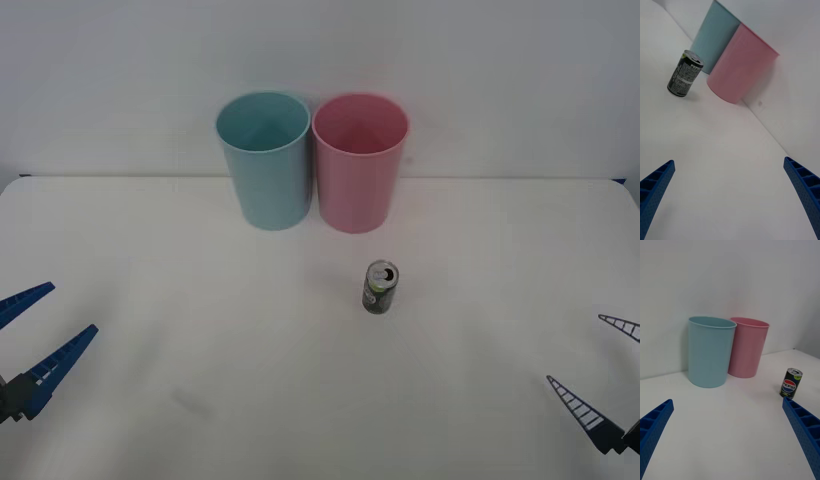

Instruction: Grasp the object on the table and drop it into the matching bin: aluminum can to the light blue bin, PET bottle to the pink bin.

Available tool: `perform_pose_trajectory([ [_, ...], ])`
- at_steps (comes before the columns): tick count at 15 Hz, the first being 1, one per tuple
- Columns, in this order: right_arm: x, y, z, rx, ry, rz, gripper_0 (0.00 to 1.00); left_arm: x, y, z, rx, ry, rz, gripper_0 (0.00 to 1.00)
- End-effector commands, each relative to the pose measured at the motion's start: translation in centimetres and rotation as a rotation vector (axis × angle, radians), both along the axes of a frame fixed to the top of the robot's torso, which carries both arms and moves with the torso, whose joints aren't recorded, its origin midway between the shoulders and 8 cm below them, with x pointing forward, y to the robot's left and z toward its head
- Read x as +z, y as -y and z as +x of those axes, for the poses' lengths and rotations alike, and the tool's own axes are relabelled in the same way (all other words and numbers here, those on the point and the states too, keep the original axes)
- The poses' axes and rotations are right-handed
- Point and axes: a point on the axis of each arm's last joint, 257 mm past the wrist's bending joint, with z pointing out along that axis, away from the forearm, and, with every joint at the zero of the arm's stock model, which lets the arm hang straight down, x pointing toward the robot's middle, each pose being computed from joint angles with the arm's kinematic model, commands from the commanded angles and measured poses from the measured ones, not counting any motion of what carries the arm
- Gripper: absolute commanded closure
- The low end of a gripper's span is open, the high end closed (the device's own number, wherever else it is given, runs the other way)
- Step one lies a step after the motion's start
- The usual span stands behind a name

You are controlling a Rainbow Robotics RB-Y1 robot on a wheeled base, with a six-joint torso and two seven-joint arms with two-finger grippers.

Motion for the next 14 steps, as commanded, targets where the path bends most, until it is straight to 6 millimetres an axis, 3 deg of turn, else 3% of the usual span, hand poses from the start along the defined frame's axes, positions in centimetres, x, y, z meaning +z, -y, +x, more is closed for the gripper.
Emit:
perform_pose_trajectory([
  [1, 0.01, 0.29, 0.23, -0.013, 0.0, -0.003, 0.0, 0.0, 0.0, 0.0, 0.0, 0.0, 0.0, 0.0],
  [14, 0.29, 0.25, 0.61, -0.014, -0.008, 0.02, 0.0, 0.0, 0.0, 0.0, 0.0, 0.0, 0.0, 0.0],
])
